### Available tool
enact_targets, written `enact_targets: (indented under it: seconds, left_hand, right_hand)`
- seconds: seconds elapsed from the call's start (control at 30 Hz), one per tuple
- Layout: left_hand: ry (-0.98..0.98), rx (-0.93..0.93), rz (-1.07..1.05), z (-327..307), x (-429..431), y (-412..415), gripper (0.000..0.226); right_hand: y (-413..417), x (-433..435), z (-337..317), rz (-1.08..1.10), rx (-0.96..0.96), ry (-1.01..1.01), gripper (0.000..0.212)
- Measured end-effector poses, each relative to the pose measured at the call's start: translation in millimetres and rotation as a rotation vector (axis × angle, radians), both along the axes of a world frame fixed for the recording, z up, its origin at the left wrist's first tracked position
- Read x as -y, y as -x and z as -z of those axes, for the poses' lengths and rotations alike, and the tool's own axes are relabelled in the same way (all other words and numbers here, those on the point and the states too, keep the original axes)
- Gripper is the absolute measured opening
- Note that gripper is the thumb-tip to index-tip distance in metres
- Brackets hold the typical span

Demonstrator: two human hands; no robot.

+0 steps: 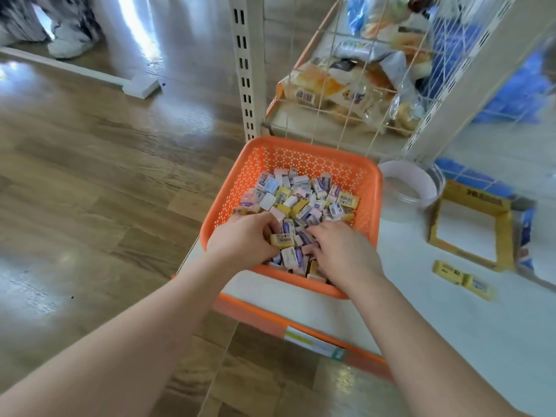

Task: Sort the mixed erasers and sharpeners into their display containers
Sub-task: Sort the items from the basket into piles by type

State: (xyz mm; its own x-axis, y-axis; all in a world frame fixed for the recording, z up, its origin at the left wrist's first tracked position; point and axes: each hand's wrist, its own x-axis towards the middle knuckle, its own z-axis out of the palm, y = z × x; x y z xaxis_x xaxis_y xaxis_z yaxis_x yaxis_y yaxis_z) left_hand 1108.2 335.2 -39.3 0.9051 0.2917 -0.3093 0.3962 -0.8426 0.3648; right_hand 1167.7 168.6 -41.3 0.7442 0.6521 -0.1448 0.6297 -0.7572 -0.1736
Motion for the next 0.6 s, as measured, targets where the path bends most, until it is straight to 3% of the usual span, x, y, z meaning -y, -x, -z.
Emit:
enact_targets:
  seconds: [0.17, 0.27, 0.37, 0.5, 0.6]
  left_hand:
    - [-0.022, 0.083, 0.047, -2, 0, 3, 0.041]
    - [-0.064, 0.151, 0.047, -2, -1, 1, 0.04]
    - [-0.073, 0.141, 0.068, -3, -4, -8, 0.044]
    - [-0.052, 0.134, 0.061, -1, -6, 10, 0.043]
    - [0.039, 0.132, 0.071, -4, -5, 28, 0.042]
  right_hand:
    - [1, 0, -2, 0.022, -0.018, -0.051, 0.044]
    - [8, 3, -2, 0.217, -0.018, -0.386, 0.043]
    - [9, 6, 1, 0.343, 0.13, -0.646, 0.036]
    - [22, 3, 2, 0.397, 0.273, -0.531, 0.037]
    - [24, 2, 1, 0.338, 0.245, -0.314, 0.042]
